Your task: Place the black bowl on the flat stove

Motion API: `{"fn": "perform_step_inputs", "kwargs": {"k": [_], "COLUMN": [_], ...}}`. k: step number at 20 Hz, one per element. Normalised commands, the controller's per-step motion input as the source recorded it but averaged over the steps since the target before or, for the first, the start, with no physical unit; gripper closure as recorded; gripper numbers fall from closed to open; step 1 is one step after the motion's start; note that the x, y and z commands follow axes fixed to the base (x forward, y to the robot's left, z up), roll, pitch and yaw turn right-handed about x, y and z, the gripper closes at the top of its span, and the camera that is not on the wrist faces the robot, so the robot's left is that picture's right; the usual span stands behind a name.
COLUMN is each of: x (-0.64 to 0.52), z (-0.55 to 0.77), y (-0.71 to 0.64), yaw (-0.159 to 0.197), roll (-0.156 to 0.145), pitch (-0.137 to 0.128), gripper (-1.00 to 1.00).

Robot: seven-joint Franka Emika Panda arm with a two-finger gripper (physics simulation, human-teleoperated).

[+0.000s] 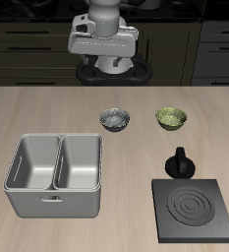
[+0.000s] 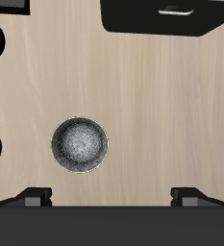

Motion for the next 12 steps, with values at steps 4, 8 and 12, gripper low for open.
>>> {"fn": "perform_step_inputs", "kwargs": {"k": [4, 8, 12], "x": [0.18, 0.16, 0.14], "z": [-0.39, -0.42, -0.50], "y": [-0.12, -0.01, 0.12], "yaw": [-0.018, 0.014, -0.018], "roll": [-0.025, -0.014, -0.008], "pitch": [0.068, 0.049, 0.034], "gripper": [-1.00, -1.00, -1.00]}}
